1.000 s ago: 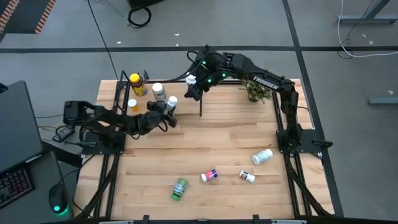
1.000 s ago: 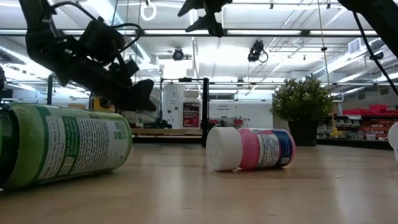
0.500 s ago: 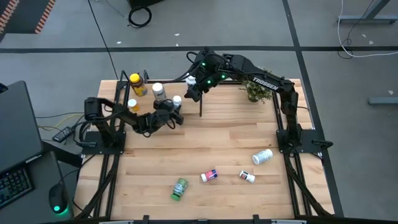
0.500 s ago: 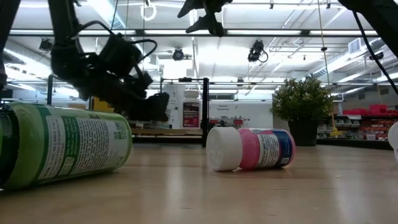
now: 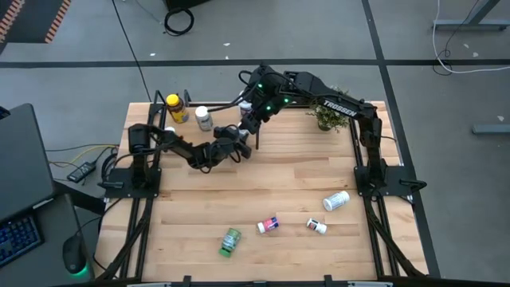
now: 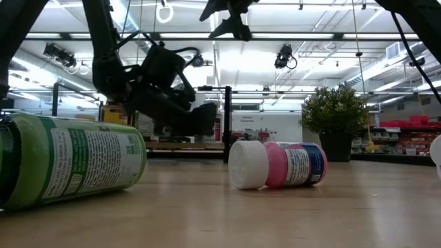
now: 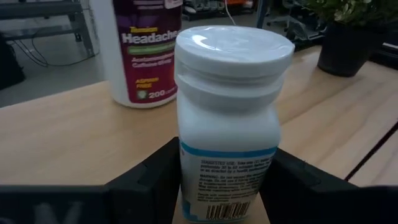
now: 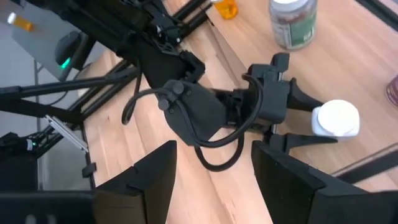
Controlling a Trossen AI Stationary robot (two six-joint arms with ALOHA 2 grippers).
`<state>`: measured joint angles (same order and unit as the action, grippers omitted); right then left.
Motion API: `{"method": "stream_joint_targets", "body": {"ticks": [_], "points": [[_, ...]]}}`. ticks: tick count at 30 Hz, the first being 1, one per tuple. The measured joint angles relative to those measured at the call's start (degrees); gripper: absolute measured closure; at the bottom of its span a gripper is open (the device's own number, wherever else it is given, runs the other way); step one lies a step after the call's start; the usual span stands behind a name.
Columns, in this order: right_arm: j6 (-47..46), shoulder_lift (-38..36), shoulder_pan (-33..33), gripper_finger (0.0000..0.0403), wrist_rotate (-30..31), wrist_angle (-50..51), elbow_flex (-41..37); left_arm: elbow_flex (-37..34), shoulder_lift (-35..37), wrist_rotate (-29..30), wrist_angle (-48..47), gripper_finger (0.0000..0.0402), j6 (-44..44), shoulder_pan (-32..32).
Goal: Pick and place medicine bottles onto shelf by color
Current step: Put the blue medicine bottle on the shelf, then put the pink medicine bottle on the shelf
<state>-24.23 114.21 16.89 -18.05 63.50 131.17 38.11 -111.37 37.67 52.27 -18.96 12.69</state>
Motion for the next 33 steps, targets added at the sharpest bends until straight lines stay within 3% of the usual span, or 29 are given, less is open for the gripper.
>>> {"method": "stream_joint_targets", "body": {"ticks": [9, 24, 33], "points": [[0.21, 0.0, 0.0, 0.0187, -0.01, 1.45, 0.0, 3.26, -0.19, -1.05, -2.67, 0.0217, 1.29, 0.7], [0.46, 0.02, -0.07, 0.0187, -0.01, 4.35, 0.0, 3.69, 0.54, -3.25, -11.46, 0.0148, 0.3, 0.57], [1.53, -1.58, -0.88, 0.0187, 0.0, 7.98, -0.07, 3.61, 9.82, -5.54, -23.18, 0.012, 3.95, -1.2]]}}
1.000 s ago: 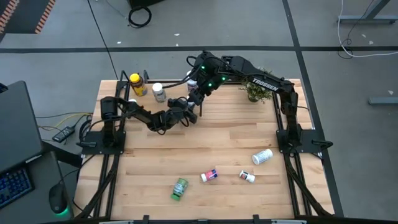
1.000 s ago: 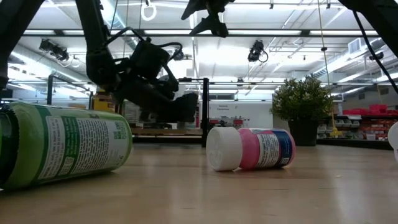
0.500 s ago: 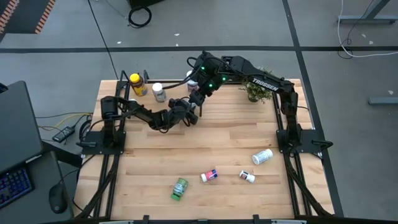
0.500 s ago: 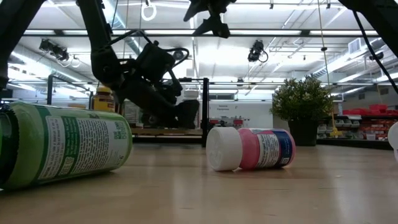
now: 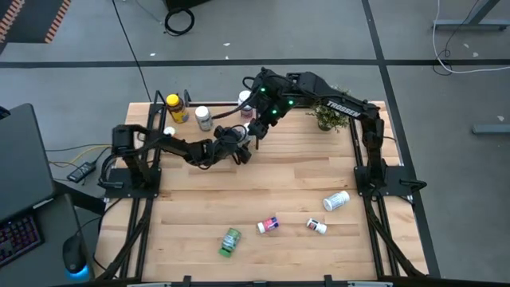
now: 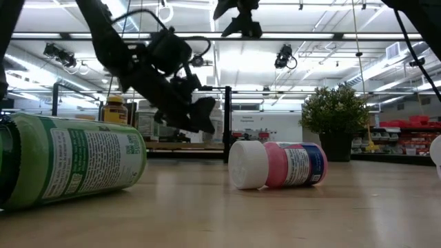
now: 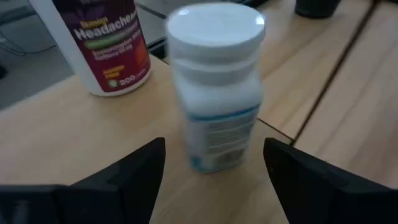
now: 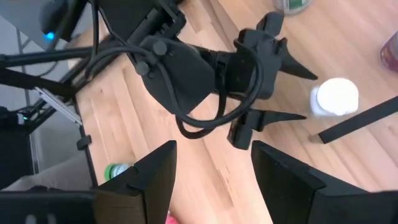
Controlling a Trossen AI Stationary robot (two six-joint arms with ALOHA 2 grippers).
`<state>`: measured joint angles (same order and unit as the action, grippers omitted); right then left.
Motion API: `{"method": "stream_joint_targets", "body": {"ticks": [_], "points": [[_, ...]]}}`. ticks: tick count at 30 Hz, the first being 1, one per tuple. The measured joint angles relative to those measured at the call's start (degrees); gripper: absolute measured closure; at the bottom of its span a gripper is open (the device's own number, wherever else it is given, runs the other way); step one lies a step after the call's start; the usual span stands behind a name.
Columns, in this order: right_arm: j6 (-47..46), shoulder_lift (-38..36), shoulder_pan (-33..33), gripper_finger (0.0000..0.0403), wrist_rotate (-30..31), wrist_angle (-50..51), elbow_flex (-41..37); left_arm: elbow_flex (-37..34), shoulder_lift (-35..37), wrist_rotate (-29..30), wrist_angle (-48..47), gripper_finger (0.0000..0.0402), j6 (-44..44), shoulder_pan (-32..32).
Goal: Pick and place medicine bottles onto shelf by color
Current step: Put the pink medicine bottle on the shelf
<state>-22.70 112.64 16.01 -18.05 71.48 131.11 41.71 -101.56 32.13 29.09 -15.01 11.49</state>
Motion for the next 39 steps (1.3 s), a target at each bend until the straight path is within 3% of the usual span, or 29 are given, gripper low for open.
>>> {"method": "stream_joint_targets", "body": {"ticks": [11, 17, 21, 26, 28, 32, 39], "points": [[0.42, -6.25, -2.38, 0.0187, 1.01, 3.1, 0.02, -0.02, 14.81, 0.72, -17.37, 0.012, 0.52, -4.33], [0.55, -8.61, -6.36, 0.0187, 4.7, 9.13, 0.02, -0.03, 20.54, -1.02, -31.73, 0.012, -8.54, -7.67], [1.58, -8.72, -10.61, 0.0187, 6.19, 13.63, 0.01, -0.04, 25.7, -9.17, -40.12, 0.0122, -12.34, -11.54], [1.95, -8.68, -16.34, 0.0187, 9.45, 13.39, -3.42, 0.0, 32.8, -31.67, -44.48, 0.013, -16.38, -16.7], [1.9, -8.65, -17.81, 0.0187, 11.28, 12.48, -5.31, 0.0, 34.93, -35.99, -45.74, 0.0134, -22.72, -19.24], [0.22, -8.61, -19.01, 0.0187, 12.33, 11.31, -9.0, 0.0, 36.09, -34.68, -45.24, 0.0144, -36.32, -25.52], [-4.84, -8.7, -20.94, 0.0187, 12.12, 9.87, -11.31, 0.0, 32.19, -18.79, -41.91, 0.0161, -50.45, -39.65]]}}
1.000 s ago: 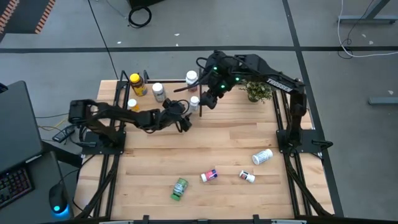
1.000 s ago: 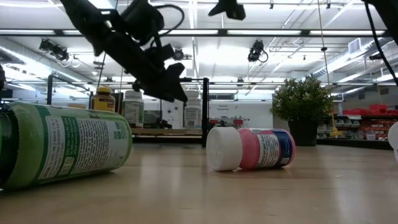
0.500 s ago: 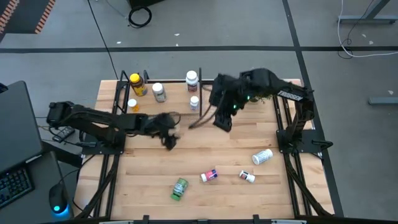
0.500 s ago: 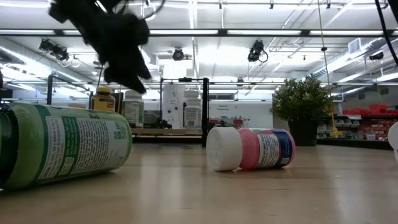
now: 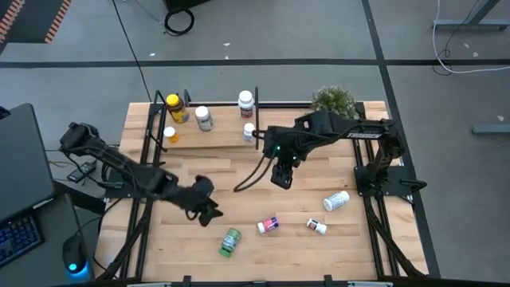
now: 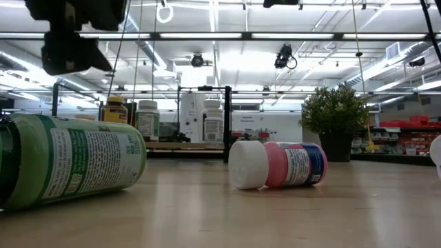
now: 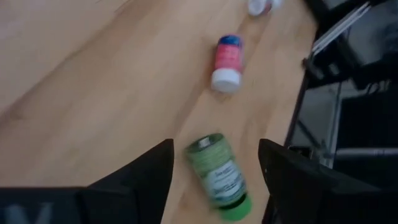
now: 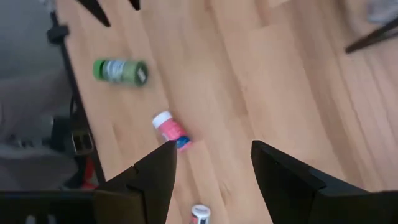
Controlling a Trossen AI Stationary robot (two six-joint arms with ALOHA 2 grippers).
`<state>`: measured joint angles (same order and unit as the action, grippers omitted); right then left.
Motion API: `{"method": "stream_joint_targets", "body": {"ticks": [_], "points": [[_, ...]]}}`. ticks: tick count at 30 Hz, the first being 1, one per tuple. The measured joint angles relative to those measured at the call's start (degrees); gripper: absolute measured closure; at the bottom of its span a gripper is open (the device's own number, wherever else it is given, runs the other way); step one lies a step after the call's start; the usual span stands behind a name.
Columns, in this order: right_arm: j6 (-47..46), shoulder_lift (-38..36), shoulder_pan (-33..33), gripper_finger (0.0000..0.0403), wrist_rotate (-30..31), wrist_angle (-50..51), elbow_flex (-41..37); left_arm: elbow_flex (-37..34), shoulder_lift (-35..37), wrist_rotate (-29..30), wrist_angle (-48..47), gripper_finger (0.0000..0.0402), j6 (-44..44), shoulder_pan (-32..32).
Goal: Pick and place medicine bottles onto shelf by color
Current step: Put the pink medicine bottle on the shelf
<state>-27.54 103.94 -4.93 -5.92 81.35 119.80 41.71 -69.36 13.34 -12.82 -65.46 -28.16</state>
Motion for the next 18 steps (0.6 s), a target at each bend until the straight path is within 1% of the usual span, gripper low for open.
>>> {"method": "stream_joint_targets", "body": {"ticks": [3, 5, 9, 12, 15, 18], "points": [[5.21, 0.0, -1.79, 0.0187, -0.95, -0.42, -1.15, 0.0, -2.39, 6.87, 5.46, 0.0164, -1.59, -4.3], [9.35, -0.02, -3.49, 0.0187, -1.07, -1.12, -3.06, 0.02, -4.05, 9.63, 8.17, 0.0164, -1.11, -5.93], [14.38, -0.01, -7.25, 0.0187, -1.71, -5.76, -9.36, 0.37, -6.42, 10.6, 9.37, 0.0164, -1.12, -6.52], [14.88, 0.06, -9.56, 0.0187, -2.95, -15.4, -15.84, 2.31, -7.41, 10.71, 9.57, 0.0164, 0.35, -6.78], [17.0, 0.08, -11.34, 0.0187, -2.21, -25.49, -21.46, 4.47, -8.27, 10.67, 8.63, 0.0164, 3.45, -6.85], [18.63, 0.06, -12.33, 0.0187, -0.15, -30.22, -26.16, 6.27, -8.74, 11.26, 6.15, 0.0164, 4.57, -6.74]]}}
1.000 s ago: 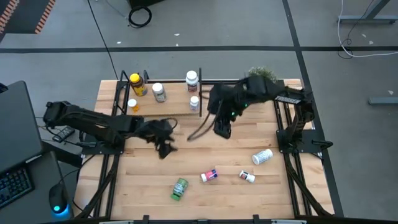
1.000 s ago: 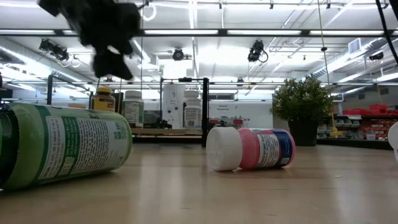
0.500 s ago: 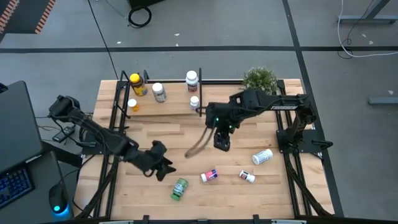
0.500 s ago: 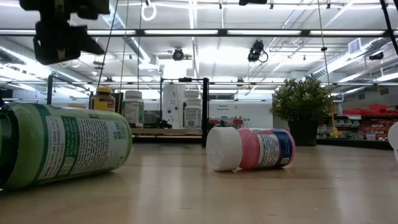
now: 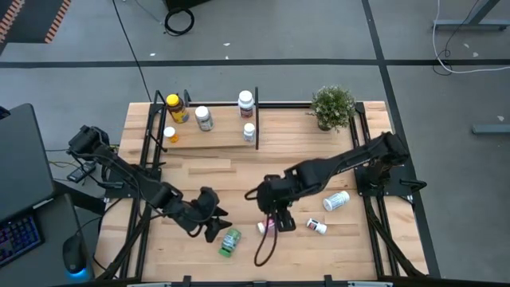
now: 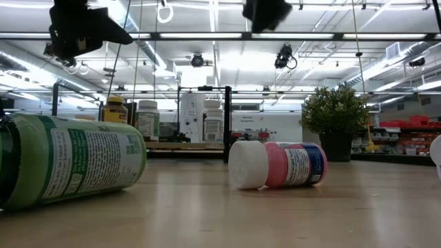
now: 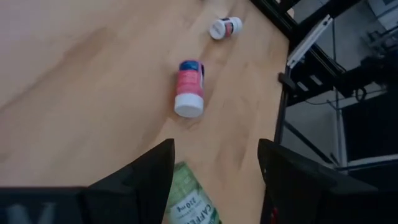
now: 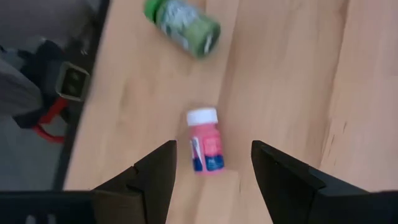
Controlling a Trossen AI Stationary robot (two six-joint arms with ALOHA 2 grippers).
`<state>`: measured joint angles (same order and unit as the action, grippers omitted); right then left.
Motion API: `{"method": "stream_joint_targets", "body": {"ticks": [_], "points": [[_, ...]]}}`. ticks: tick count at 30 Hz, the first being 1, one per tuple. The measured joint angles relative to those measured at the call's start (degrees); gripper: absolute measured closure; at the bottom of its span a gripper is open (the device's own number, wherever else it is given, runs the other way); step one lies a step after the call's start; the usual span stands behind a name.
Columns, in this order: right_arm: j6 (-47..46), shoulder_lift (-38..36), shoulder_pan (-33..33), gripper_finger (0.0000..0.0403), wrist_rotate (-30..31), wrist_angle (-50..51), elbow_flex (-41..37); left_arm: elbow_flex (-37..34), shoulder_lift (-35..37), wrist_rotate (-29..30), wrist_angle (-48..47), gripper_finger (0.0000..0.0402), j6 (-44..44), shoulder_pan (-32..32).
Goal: Pick and place medicine bottles onto shelf by color
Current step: Put the pink medicine bottle on the shelf
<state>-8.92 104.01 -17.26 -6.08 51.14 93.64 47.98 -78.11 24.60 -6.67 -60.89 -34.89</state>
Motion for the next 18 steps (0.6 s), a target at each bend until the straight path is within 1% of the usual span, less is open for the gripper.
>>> {"method": "stream_joint_targets", "body": {"ticks": [3, 6, 8, 11, 14, 18], "points": [[0.12, 0.0, -0.72, 0.0187, -0.04, -1.66, -4.36, 0.79, 0.0, 0.83, -0.82, 0.0164, -0.31, 0.45], [-0.11, 0.0, -1.91, 0.0187, -0.52, -2.79, -9.34, 1.67, 0.0, 3.52, -0.99, 0.0164, -0.18, 0.68], [-1.05, 0.0, -2.69, 0.0187, -1.34, -6.29, -12.83, 2.37, 0.0, 5.67, -0.86, 0.0164, 0.29, 0.7], [-1.85, 0.0, -3.84, 0.0187, -1.52, -12.65, -17.34, 2.84, 0.0, 7.29, -0.9, 0.0164, 1.8, 0.7], [-1.59, 0.0, -4.41, 0.0187, -0.05, -18.15, -20.11, 3.24, 0.0, 7.94, -0.88, 0.0164, 3.17, 0.7], [-1.51, 0.0, -4.48, 0.0187, 0.36, -24.47, -22.96, 3.28, 0.0, 7.98, -0.86, 0.0164, 3.55, 0.63]]}}
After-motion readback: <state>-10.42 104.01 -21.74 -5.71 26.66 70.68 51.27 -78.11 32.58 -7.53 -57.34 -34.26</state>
